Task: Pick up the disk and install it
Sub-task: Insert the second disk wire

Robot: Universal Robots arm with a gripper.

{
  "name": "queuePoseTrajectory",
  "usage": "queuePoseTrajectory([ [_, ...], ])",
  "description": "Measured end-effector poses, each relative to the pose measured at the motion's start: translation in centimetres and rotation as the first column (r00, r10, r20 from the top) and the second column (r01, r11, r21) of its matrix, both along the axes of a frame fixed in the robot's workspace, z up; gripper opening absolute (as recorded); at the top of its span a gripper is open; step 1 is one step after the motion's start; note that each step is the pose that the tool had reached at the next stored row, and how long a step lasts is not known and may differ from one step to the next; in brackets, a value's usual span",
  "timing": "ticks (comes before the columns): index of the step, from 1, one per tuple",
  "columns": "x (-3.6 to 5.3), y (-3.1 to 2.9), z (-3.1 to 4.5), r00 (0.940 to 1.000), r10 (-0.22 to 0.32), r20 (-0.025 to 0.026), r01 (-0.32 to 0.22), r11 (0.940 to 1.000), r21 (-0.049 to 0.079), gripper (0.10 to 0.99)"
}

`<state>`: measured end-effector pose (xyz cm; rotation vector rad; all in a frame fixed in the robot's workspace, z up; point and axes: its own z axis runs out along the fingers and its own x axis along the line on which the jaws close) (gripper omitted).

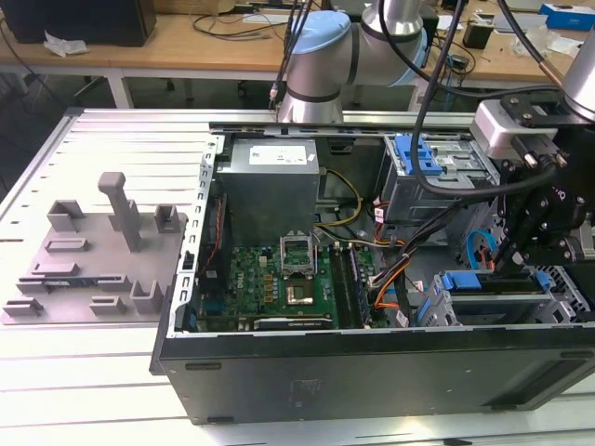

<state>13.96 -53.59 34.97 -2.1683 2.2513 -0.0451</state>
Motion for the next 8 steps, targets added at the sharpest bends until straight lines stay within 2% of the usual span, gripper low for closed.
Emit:
queuePoseTrajectory([
  [8,0.04,-0.02,-0.23,1.0,0.0,0.0,0.0,1.0,0.0,0.161],
])
